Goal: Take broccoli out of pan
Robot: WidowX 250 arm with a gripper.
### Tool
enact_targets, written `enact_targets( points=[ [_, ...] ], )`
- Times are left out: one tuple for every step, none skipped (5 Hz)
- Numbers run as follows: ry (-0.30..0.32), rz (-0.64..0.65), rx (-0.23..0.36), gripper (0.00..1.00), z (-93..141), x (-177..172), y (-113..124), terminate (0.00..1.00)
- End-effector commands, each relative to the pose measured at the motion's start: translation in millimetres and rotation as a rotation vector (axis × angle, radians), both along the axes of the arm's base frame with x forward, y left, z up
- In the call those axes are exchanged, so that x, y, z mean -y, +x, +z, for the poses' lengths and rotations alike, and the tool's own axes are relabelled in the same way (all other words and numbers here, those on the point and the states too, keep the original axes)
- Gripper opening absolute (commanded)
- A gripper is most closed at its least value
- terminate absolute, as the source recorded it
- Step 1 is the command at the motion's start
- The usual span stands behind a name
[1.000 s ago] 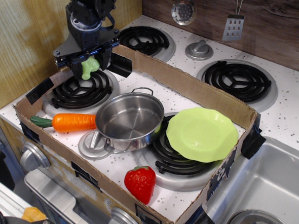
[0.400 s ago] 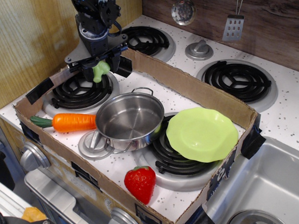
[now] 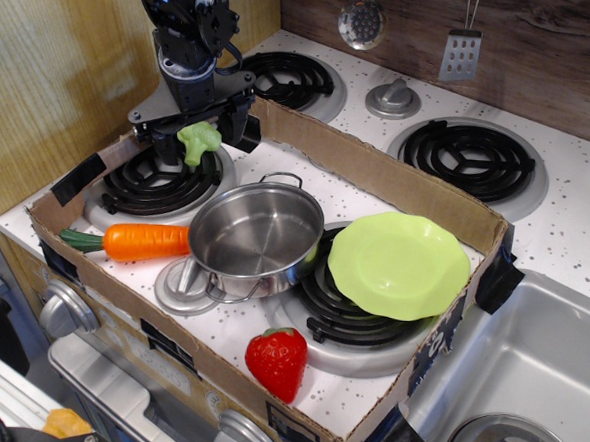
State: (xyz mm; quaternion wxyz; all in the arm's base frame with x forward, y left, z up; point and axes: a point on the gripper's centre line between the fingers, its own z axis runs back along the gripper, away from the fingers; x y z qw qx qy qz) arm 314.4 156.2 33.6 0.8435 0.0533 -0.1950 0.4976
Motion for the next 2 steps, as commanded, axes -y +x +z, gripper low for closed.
enact_targets(
  points=[
    [0.111, 0.008, 0.063, 1.00, 53, -1, 8, 0.00],
    [0.146, 0.014, 0.060, 1.00, 70, 1, 5, 1.00]
  ],
)
